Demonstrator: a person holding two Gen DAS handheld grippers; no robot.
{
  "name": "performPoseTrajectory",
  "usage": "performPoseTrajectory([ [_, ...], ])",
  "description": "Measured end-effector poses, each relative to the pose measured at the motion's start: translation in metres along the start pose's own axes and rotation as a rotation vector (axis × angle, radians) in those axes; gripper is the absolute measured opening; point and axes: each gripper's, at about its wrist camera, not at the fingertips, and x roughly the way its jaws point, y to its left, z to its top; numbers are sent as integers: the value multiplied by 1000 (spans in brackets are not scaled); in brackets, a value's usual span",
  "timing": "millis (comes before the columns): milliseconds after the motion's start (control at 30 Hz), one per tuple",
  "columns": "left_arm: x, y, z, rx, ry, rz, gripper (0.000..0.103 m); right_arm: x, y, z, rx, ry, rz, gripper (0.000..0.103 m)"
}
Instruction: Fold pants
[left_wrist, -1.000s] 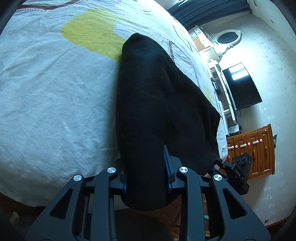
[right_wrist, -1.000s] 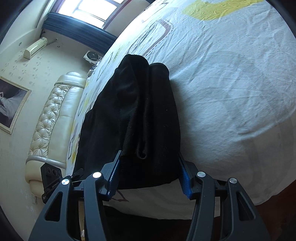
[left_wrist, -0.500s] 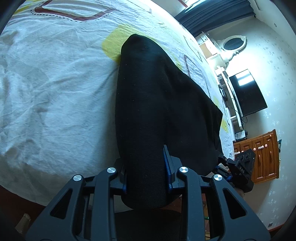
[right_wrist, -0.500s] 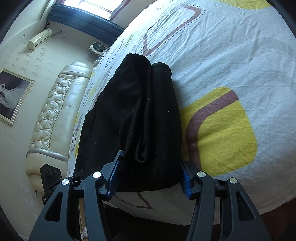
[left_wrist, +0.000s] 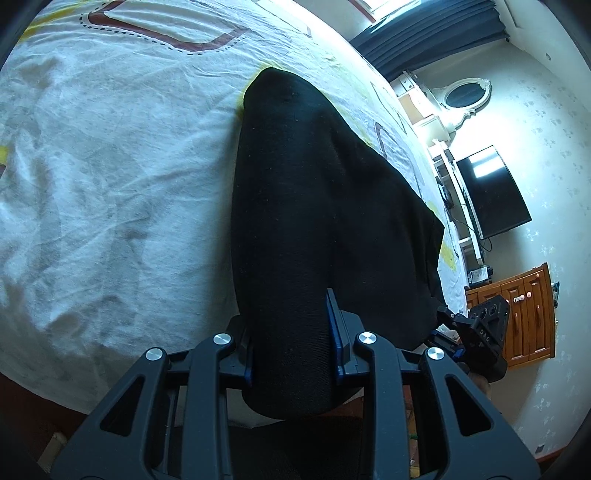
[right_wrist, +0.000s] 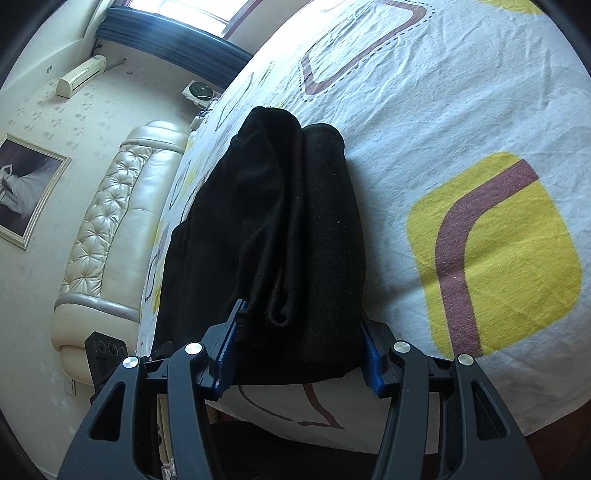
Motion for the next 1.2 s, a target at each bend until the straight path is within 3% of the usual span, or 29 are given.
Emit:
performPoseTrajectory([
  [233, -3, 7, 1, -5, -17, -1, 29, 11, 14, -7, -27, 13, 17, 55],
  [367, 0, 9, 0, 33, -6, -64, 34, 9, 8, -5, -19, 25, 37, 55],
  [467, -6, 21, -2, 26, -4, -151, 40, 1, -1, -2, 6, 41, 81, 62],
  [533, -14, 30, -2, 22, -4, -188, 41, -11, -6, 3, 13, 22, 97, 73],
  [667, -23, 37, 9, 56, -37, -196, 58, -19, -17, 26, 26, 10, 114, 80],
  [833, -16, 45, 39, 1, -82, -255, 59, 8, -17, 54, 46, 38, 166, 80],
  [1000, 19, 50, 60, -34, -7, -250, 59, 43, 8, 64, -56, 133, 164, 81],
  [1100, 33, 44, 65, -20, 7, -264, 61, 53, 24, 59, -159, 159, 109, 78],
  [1133, 37, 41, 66, -10, 7, -257, 60, 54, 25, 58, -168, 152, 100, 71],
  [1167, 39, 39, 66, 2, 6, -239, 47, 55, 26, 57, -173, 149, 87, 64],
  [1200, 40, 38, 66, 16, 3, -218, 42, 56, 25, 57, -170, 145, 83, 57],
])
